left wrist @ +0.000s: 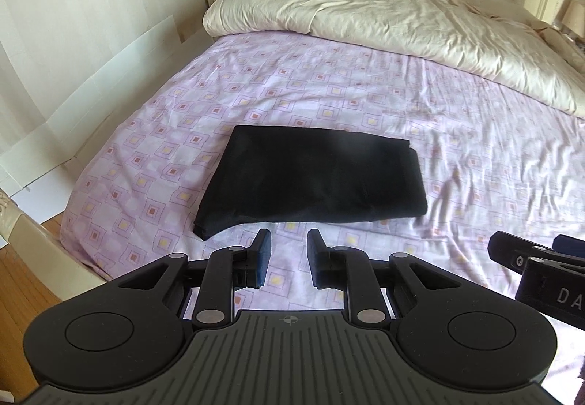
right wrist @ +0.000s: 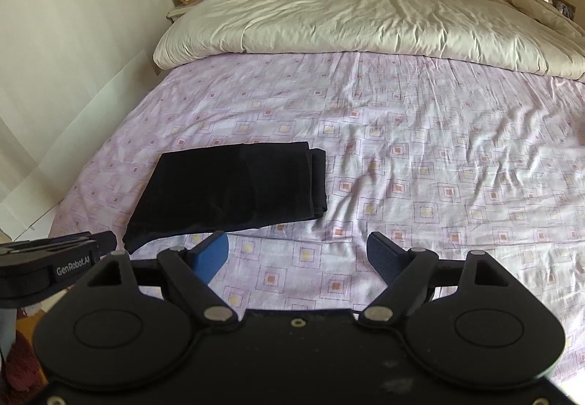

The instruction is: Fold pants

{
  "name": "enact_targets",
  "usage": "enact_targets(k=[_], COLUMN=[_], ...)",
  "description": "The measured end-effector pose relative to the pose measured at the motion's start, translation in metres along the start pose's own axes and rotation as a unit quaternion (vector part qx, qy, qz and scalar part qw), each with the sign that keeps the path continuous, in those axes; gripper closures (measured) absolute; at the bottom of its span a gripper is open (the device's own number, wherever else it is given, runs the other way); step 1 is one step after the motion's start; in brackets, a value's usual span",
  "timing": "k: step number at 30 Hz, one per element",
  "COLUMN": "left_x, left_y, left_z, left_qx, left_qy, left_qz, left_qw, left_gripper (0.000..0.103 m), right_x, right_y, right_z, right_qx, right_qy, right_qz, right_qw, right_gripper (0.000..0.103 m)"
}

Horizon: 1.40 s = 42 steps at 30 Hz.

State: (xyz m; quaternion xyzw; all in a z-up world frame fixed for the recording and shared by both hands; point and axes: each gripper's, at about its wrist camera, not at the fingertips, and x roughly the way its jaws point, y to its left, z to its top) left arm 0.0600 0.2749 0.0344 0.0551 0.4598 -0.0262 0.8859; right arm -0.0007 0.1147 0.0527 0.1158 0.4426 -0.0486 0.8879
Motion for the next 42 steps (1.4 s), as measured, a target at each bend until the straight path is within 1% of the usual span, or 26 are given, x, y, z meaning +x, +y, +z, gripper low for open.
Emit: enact_targets(k=[14,20,31,37,42], left_x=[-0.017,-0.018,-0.019,-0.018,-0.014], left_y=[-0.009,-0.01,-0.011,-0.012,-0.012], left_z=[-0.02,-0.023,-0.025,-0.022,-0.02], left_qx=[0.006,0.008,0.005,0.005,0.003], left_qy=[-0.007,-0.001,0.0,-0.004,0.001], left_qz=[-0.004,-0.005,-0.008,-0.012,-0.011], left_qw=[1.0,1.0,1.0,0.9999,0.9999], left_gripper=[0.082,0.082,0.082,0.082,0.082], right_x=[-0.022,-0.025,-0.022,-0.018,-0.014], right_y=[-0.005,-0.002,0.005,0.006,0.006], right_z=[-0.016,-0.019,-0.017,-0.015,-0.014], right_qx=[0.002,0.002,0.003,0.005,0.009], right_qy=[-0.007,-0.008,-0.008,-0.003,0.0], right_qz=[0.001,0.004,0.008,0.006,0.006], right_qw=[1.0,1.0,1.0,1.0,1.0], right_gripper=[0.016,0.016,0.016,0.016,0.016])
